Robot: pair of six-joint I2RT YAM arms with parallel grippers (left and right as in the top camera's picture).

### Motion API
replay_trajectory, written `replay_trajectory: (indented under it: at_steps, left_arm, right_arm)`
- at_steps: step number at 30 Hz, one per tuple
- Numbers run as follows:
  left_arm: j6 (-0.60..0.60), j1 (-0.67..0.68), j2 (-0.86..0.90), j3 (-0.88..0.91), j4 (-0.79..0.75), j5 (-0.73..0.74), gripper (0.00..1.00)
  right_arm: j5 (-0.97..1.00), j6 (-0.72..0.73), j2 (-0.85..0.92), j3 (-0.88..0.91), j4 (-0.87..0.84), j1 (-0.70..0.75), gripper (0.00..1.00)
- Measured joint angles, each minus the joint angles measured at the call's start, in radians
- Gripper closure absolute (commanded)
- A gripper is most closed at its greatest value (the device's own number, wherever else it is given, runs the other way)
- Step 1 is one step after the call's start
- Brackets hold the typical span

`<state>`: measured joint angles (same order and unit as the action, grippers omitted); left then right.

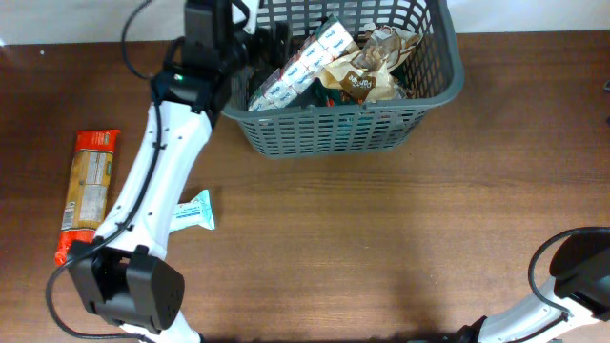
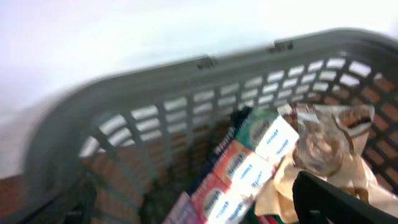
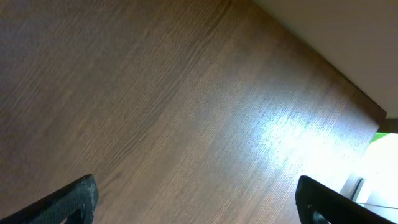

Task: Pack container
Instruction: 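Lower the tissue box into the basket and open the left gripper, then move the left gripper to the orange spaghetti pack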

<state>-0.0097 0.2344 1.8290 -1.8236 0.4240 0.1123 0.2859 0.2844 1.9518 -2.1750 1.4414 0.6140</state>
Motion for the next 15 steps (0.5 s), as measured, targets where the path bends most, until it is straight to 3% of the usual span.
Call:
replay_trajectory:
  at_steps: [2,8,15]
  left_arm:
    - [0.006,-0.013,0.0,-0.028,0.019,-0.007,0.0]
    - [0.013,-0.069,-0.045,-0.06,0.089,-0.122,0.01]
    - [0.014,-0.179,-0.216,-0.064,0.265,-0.323,0.01]
  right_arm:
    - [0.0,0.0,0.0,0.0,0.0,0.0,0.01]
    - [0.0,0.0,0.0,0.0,0.0,0.0,0.01]
    - [0.0,0.0,0.0,0.0,0.0,0.0,0.01]
